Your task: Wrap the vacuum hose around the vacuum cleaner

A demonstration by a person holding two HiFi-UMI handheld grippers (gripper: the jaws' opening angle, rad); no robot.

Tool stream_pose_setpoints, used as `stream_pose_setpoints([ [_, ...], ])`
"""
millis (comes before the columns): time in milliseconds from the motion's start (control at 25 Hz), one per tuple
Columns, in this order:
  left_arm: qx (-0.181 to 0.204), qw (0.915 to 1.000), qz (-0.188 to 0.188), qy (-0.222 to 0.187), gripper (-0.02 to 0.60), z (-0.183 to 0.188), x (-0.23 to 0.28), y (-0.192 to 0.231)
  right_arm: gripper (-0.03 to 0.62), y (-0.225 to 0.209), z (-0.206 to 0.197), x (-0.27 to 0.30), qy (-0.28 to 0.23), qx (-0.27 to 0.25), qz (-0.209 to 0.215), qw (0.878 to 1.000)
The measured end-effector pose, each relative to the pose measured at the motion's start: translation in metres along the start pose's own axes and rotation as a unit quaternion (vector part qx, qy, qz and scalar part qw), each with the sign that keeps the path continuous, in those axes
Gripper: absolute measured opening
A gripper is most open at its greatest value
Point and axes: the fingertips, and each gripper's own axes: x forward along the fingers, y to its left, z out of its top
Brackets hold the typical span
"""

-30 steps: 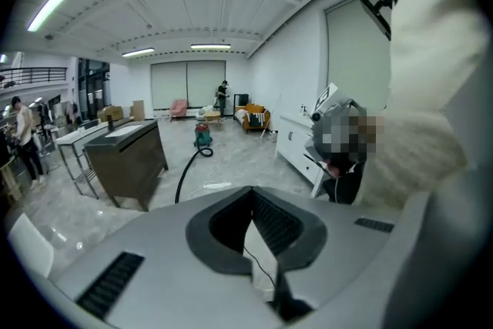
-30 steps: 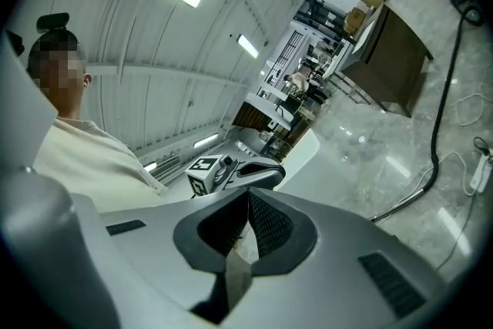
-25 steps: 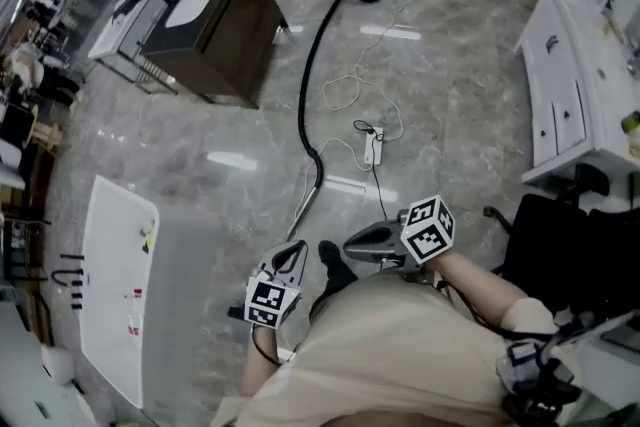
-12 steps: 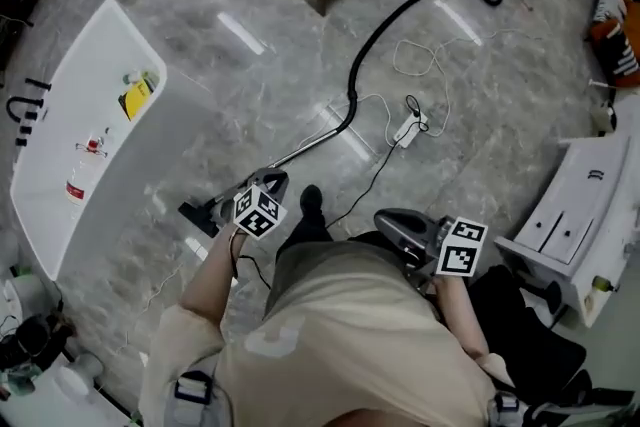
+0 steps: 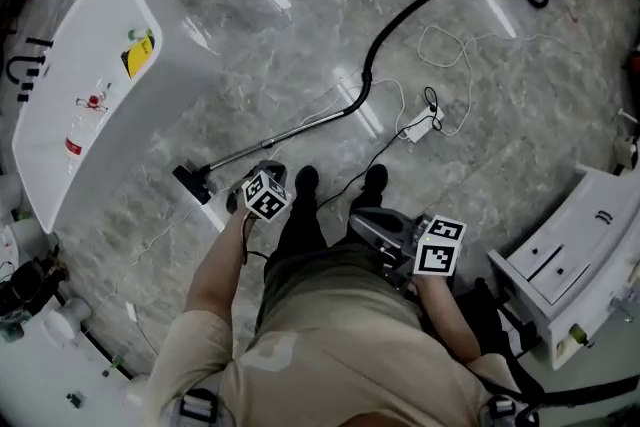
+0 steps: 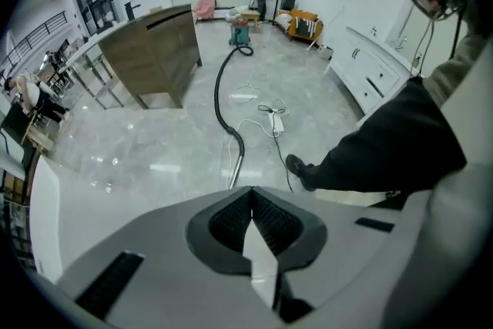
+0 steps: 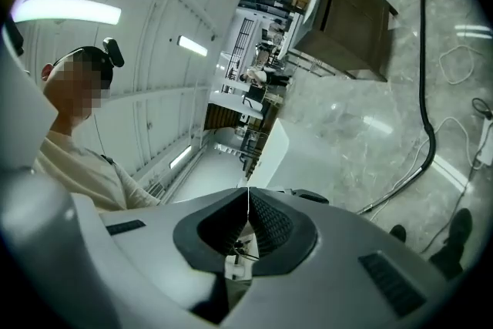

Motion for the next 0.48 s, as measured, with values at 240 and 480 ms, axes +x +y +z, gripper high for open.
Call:
stream_pose_setpoints([
  [240,-0.065,0.9974,0.002,0.03,0.08,-0.013,0.082,-0.014,0.005,-0.07,-0.016,-0.013,0.042,0.066,0.016,0.997],
  [480,-0.084,0.995,-0.042,0.034,0.158,-0.028,0.202,-0.003,0.005,-0.179,-0.04,-0.01,0.004,0.132,-0.014,0.991],
])
